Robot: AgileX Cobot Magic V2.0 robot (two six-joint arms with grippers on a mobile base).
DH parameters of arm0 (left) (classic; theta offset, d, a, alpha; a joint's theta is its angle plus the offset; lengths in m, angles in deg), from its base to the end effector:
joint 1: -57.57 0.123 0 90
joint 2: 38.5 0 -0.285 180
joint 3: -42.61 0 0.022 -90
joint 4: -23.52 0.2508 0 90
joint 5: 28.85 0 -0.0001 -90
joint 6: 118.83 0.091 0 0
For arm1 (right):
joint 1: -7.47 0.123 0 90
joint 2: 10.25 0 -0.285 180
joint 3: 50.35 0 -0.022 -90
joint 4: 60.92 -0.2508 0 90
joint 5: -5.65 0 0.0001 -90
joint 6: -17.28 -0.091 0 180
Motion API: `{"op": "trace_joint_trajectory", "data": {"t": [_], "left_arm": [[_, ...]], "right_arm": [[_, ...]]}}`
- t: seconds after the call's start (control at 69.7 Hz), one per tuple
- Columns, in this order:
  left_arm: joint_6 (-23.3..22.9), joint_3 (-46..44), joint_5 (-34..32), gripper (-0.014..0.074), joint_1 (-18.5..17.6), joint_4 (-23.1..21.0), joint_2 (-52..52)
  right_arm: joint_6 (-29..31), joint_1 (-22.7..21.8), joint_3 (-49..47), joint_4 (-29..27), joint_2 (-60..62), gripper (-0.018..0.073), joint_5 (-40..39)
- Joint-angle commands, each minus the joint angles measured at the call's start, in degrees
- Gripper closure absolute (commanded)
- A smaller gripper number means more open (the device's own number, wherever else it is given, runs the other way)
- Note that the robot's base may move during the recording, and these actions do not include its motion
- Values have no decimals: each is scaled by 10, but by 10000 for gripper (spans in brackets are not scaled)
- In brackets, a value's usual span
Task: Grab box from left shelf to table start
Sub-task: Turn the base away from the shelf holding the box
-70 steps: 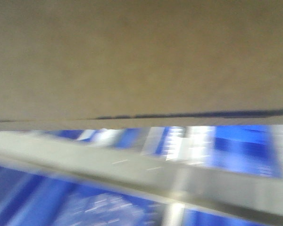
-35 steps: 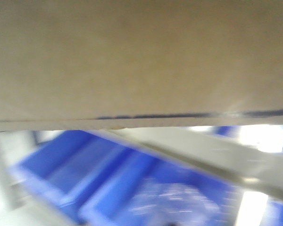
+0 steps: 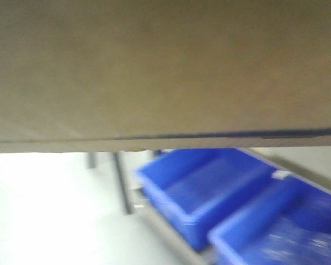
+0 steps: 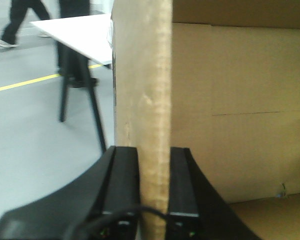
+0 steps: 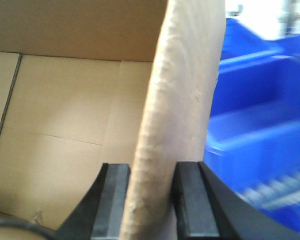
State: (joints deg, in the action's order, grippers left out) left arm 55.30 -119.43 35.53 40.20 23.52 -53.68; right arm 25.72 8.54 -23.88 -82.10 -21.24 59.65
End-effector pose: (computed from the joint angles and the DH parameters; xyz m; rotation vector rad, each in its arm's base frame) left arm -0.0631 0.0198 0.4077 0.1714 1.7026 -0.3022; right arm -0.0582 0.0255 0.3904 -0.1889 1.5598 0.3065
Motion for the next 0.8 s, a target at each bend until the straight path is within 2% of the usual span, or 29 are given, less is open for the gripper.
{"op": "trace_joint_trajectory", "data": {"t": [0.0, 0.789], "left_arm": [[-7, -21, -80, 695, -10, 13, -5], [-7, -21, -80, 695, -10, 12, -5]], "right_arm": [[7, -1, -15, 50, -13, 499, -63], [7, -1, -15, 50, -13, 499, -63]]}}
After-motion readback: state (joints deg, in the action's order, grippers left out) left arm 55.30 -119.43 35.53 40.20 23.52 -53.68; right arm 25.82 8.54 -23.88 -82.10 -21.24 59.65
